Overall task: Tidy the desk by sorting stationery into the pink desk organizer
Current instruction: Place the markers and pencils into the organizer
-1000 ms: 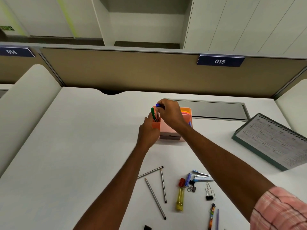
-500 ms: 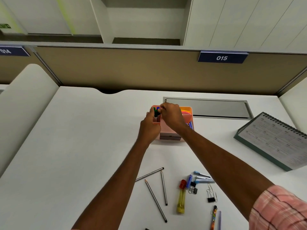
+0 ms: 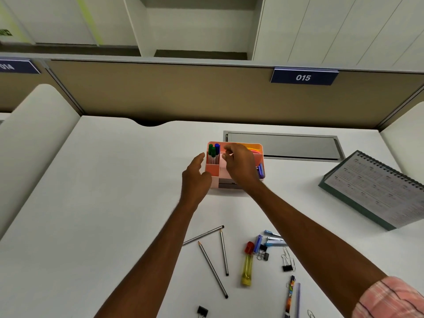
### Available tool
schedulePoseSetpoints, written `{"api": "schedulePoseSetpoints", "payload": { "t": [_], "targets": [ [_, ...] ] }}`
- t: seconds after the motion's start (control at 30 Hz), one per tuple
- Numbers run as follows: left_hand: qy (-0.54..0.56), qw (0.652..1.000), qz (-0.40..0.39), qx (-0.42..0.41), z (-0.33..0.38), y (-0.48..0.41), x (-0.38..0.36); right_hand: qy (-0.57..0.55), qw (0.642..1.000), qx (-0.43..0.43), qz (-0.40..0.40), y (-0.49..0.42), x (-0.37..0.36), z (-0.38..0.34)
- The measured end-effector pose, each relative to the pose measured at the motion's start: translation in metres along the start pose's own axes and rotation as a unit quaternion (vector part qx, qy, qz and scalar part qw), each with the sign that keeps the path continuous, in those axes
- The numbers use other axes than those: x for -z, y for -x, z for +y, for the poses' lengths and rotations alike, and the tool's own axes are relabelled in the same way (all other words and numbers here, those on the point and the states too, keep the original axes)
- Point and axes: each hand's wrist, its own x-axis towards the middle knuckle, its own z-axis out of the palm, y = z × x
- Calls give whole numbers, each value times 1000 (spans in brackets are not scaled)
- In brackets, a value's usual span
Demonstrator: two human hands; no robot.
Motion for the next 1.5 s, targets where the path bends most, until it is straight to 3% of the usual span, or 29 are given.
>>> {"api": "schedulePoseSetpoints", "payload": {
  "t": [0.17, 0.43, 0.63, 0.73, 0.87, 0.97, 1.3, 1.5],
  "targets": [
    [12, 1000, 11, -16, -16, 36, 5, -49, 999, 2, 13, 44, 2, 12],
    [-18, 999, 13, -26, -66, 88, 11, -56, 994, 17, -97, 135, 1, 31],
    [-65, 997, 29, 4, -113, 119, 20, 38, 981, 16, -187, 217, -24, 36],
    [-136, 989, 52, 13, -133, 128, 24, 98, 969, 41, -223, 249, -42, 35],
    [-312, 948, 66, 8, -154, 137, 29, 116, 971, 43, -206, 266, -57, 29],
    [-337, 939, 72, -3, -164, 140, 32, 132, 969, 42, -207, 267, -63, 24],
    [-326, 942, 78, 18, -169, 141, 39, 213, 948, 27, -235, 274, -74, 12],
    [-112, 987, 94, 70, -167, 149, 48, 202, 958, 21, -204, 271, -75, 13]
  ]
}}
